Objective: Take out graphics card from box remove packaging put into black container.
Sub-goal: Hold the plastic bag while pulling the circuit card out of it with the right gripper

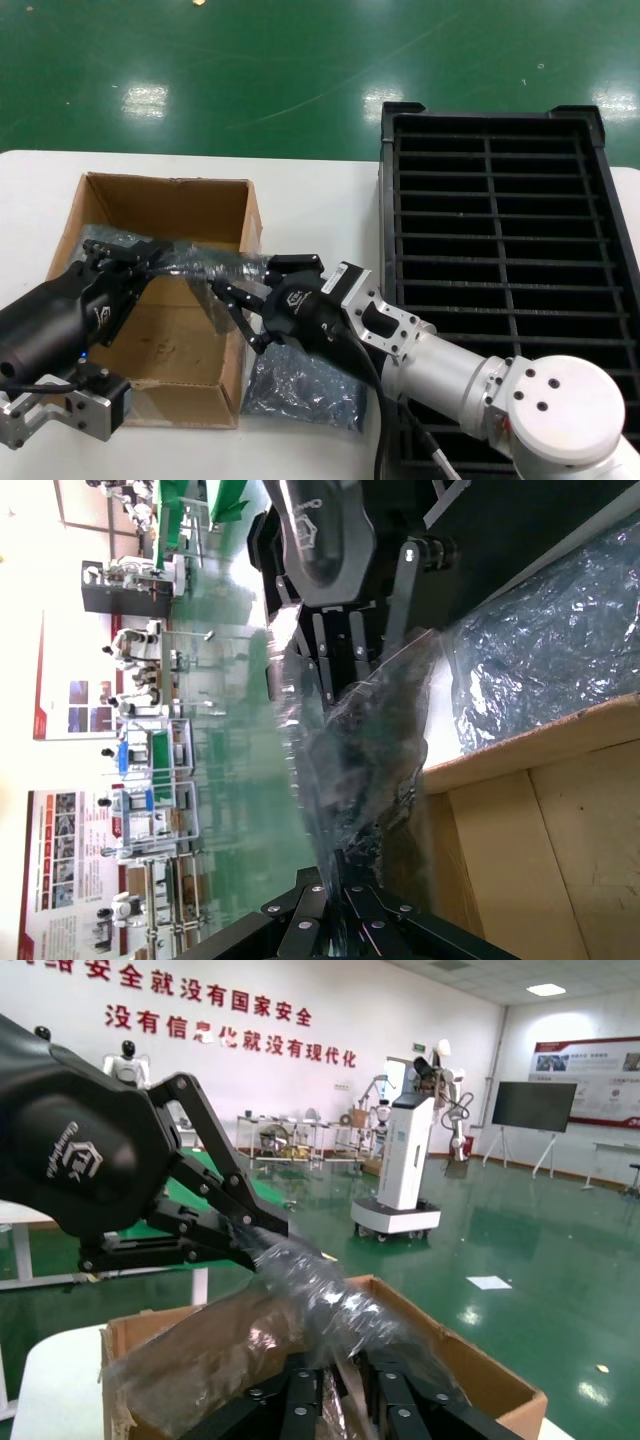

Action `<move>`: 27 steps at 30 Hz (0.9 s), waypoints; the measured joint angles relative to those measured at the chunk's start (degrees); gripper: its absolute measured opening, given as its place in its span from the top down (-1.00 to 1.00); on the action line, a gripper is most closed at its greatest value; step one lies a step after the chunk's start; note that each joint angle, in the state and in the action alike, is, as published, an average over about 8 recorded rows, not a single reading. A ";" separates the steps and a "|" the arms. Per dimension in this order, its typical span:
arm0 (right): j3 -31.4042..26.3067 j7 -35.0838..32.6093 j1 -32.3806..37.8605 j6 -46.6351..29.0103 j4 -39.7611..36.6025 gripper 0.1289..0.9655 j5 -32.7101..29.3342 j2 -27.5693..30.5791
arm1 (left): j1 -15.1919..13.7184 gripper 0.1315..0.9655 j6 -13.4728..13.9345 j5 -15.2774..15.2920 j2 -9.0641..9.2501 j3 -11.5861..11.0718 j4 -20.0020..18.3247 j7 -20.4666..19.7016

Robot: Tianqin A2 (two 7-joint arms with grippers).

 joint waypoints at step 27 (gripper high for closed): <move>0.73 -2.17 -5.16 -2.64 9.52 0.99 2.99 4.61 | 0.00 0.98 0.00 0.00 0.00 0.00 0.00 0.00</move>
